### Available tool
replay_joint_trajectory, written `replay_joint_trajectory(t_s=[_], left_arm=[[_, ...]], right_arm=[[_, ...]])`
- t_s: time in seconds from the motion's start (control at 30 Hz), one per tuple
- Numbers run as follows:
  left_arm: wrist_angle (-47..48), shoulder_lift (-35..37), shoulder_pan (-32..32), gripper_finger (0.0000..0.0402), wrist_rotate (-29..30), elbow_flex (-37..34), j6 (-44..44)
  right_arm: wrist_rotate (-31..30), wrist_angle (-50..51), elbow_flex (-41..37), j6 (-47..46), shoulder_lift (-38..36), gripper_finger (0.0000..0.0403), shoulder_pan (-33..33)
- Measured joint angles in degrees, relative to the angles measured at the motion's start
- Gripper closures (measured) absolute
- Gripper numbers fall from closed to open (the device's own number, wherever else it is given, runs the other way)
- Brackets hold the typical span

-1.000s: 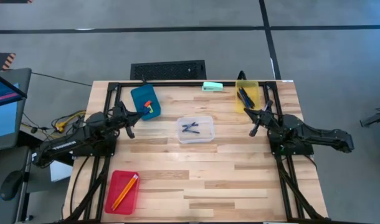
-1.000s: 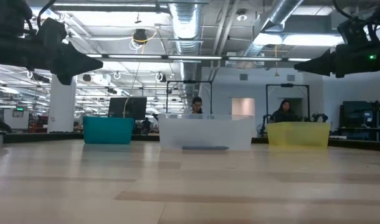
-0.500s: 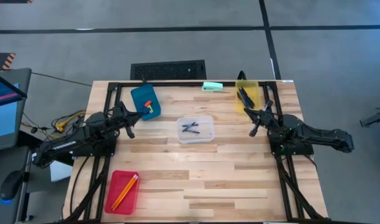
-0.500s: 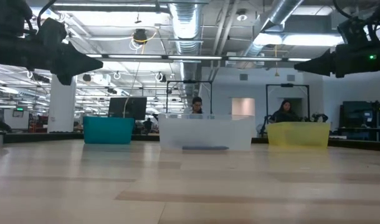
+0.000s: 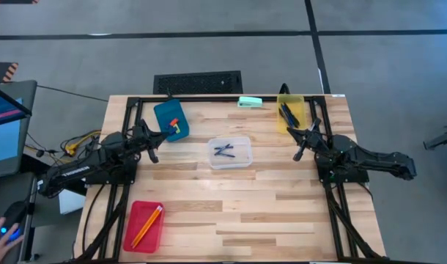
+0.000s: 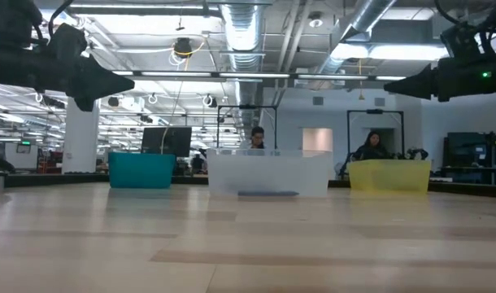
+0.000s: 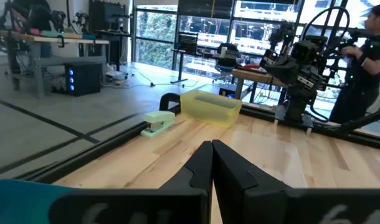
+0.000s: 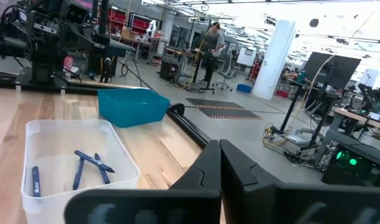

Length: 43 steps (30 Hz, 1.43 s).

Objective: Sort crayons/erasers/pens/pencils in bins
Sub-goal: Return to Home Position

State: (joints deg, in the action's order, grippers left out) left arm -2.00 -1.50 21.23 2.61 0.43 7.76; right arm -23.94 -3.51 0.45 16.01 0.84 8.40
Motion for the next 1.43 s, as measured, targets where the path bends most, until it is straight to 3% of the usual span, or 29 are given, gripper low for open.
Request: replay_joint_trajectory(t_s=[1.43], left_arm=[[0.0, 0.0, 0.0, 0.0401, 0.0, 0.0, 0.0]], right_arm=[[0.0, 0.0, 0.0, 0.0, 0.0, 0.0387, 0.0]])
